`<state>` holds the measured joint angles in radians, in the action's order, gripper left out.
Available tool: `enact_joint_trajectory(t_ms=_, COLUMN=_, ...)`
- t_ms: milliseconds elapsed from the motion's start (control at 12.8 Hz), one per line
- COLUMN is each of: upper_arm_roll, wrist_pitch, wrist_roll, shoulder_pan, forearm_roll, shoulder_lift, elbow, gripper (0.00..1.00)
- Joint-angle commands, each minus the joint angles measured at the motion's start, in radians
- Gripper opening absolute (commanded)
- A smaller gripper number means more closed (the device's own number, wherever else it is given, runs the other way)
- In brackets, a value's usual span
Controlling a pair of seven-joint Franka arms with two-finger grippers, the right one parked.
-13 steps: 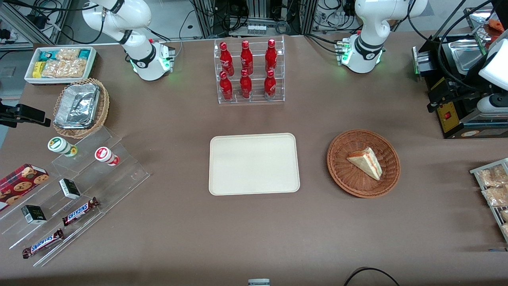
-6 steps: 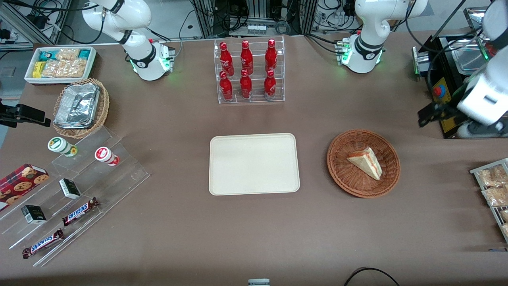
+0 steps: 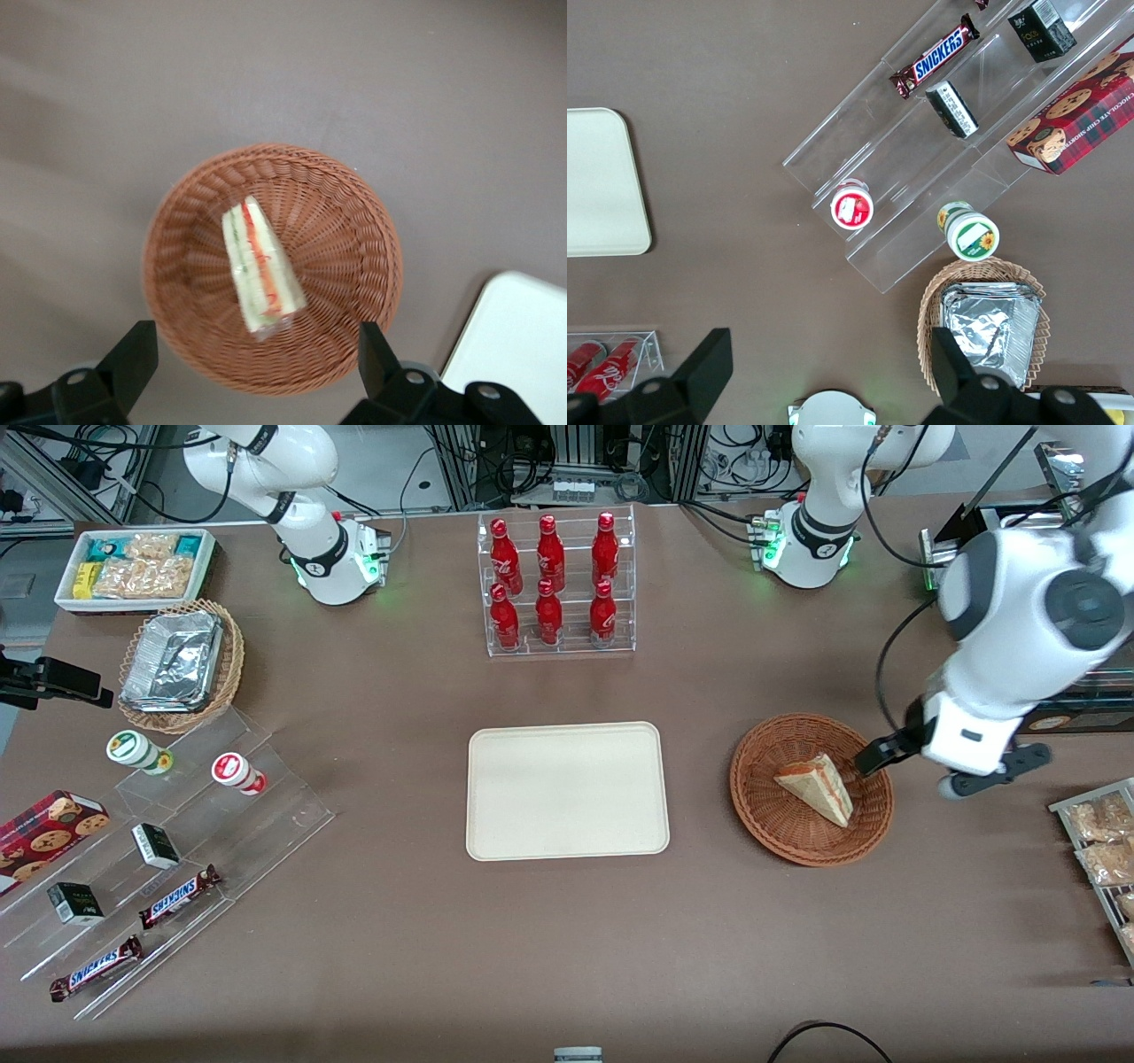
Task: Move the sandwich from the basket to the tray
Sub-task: 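Move the left gripper over the wrapped sandwich in the wicker basket, then lower the left gripper and close it on the sandwich's crust edge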
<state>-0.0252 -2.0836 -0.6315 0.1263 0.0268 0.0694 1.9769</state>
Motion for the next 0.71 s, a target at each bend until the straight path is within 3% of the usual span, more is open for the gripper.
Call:
enact_joint_trajectory(t_ms=0, upper_arm_roll=0.004, wrist_pitch=-0.117, wrist_roll=-0.169, shoulder_pan=0.006, forearm_roll=0.016, shoulder_lift=-0.039, elbow=0.147, gripper=1.0)
enact_joint_trajectory(t_ms=392, upper_arm_roll=0.001, wrist_pitch=-0.298, wrist_roll=-0.368, shoulder_pan=0.007, forearm_roll=0.016, shoulder_lift=0.013, elbow=0.269, gripper=1.0)
enact_joint_trajectory(t_ms=627, upper_arm_roll=-0.007, wrist_pitch=-0.395, wrist_roll=-0.381, shoulder_pan=0.007, forearm_roll=0.016, shoulder_lift=0.036, elbow=0.332, gripper=1.0)
